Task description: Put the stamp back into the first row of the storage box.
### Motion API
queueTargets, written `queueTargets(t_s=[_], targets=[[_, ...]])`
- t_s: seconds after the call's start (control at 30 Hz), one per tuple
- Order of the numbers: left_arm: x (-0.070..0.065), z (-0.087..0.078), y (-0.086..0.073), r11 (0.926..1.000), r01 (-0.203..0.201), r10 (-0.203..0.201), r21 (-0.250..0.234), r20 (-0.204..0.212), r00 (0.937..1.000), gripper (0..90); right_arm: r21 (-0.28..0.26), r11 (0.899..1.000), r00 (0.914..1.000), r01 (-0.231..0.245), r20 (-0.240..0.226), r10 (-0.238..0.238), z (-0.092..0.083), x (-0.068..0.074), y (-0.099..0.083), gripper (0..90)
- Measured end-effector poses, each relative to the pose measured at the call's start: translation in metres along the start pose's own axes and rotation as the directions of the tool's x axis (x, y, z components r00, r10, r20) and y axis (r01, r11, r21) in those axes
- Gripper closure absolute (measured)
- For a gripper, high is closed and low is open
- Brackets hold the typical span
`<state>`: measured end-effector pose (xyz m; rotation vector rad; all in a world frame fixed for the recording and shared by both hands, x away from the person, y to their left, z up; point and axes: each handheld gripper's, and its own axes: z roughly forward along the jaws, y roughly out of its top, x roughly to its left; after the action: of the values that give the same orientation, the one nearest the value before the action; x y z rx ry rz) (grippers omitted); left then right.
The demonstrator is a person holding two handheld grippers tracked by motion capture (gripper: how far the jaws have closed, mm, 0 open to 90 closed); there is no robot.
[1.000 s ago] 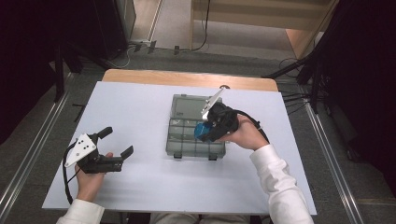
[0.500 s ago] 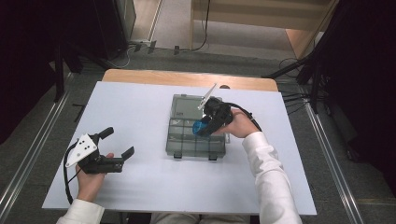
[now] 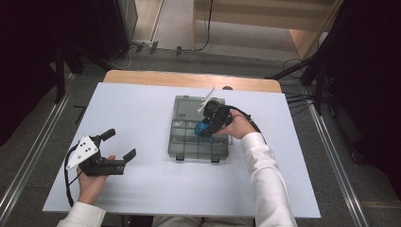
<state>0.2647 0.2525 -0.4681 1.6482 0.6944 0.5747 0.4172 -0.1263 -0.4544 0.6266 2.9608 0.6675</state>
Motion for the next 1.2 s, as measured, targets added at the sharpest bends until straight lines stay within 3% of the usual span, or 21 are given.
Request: queueTargets(t_s=[0.07, 0.3, 0.43, 0.47, 0.53, 0.57, 0.6, 0.67, 0.73, 1.0, 1.2], targets=[[0.0, 0.0, 0.0, 1.0, 0.0, 0.0, 0.0, 0.0, 1.0, 0.0, -0.023, 1.0, 0.9996, -0.015, 0.025, 0.016, -0.004, 0.001, 0.001, 27.3], [-0.001, 0.0, 0.0, 1.0, 0.001, -0.001, 0.0, 0.001, 1.0, 0.0, -0.045, 0.998, 0.9989, -0.033, 0.032, 0.035, -0.013, 0.006, -0.002, 25.9], [-0.001, 0.0, 0.0, 1.0, 0.0, 0.0, 0.001, 0.001, 1.0, 0.0, -0.107, 0.989, 0.9941, -0.105, 0.014, 0.107, -0.024, 0.009, -0.008, 19.8], [-0.001, 0.0, 0.0, 1.0, 0.0, 0.0, 0.001, 0.001, 1.0, 0.0, -0.107, 0.989, 0.9941, -0.105, 0.014, 0.107, -0.024, 0.009, -0.008, 19.8], [-0.001, 0.0, 0.0, 1.0, -0.001, 0.001, 0.001, 0.002, 1.0, 0.0, -0.135, 0.983, 0.9912, -0.124, 0.029, 0.129, -0.027, 0.011, -0.012, 13.3], [-0.001, 0.0, 0.0, 1.0, -0.001, 0.001, 0.0, 0.003, 1.0, 0.0, -0.129, 0.979, 0.9864, -0.159, 0.022, 0.163, -0.031, 0.011, -0.015, 11.2], [-0.002, 0.0, 0.0, 1.0, -0.002, 0.002, 0.0, 0.003, 1.0, 0.0, -0.129, 0.979, 0.9864, -0.159, 0.022, 0.163, -0.031, 0.011, -0.015, 11.2], [-0.002, 0.0, 0.0, 1.0, -0.002, 0.002, 0.0, 0.003, 1.0, 0.0, -0.11, 0.971, 0.9766, -0.214, -0.001, 0.215, -0.034, 0.01, -0.019, 0.6], [-0.002, 0.001, 0.0, 1.0, -0.001, 0.001, -0.001, 0.003, 1.0, 0.0, -0.105, 0.966, 0.971, -0.238, 0.003, 0.239, -0.038, 0.012, -0.023, 0.0], [-0.002, 0.0, 0.0, 1.0, 0.001, -0.001, -0.004, 0.003, 1.0, 0.0, -0.115, 0.963, 0.9664, -0.242, 0.06, 0.25, -0.055, 0.027, -0.043, 0.0], [-0.003, 0.0, 0.001, 1.0, 0.002, -0.002, -0.005, 0.006, 1.0, 0.0, -0.15, 0.952, 0.9573, -0.268, 0.07, 0.28, -0.071, 0.035, -0.061, 0.0]])
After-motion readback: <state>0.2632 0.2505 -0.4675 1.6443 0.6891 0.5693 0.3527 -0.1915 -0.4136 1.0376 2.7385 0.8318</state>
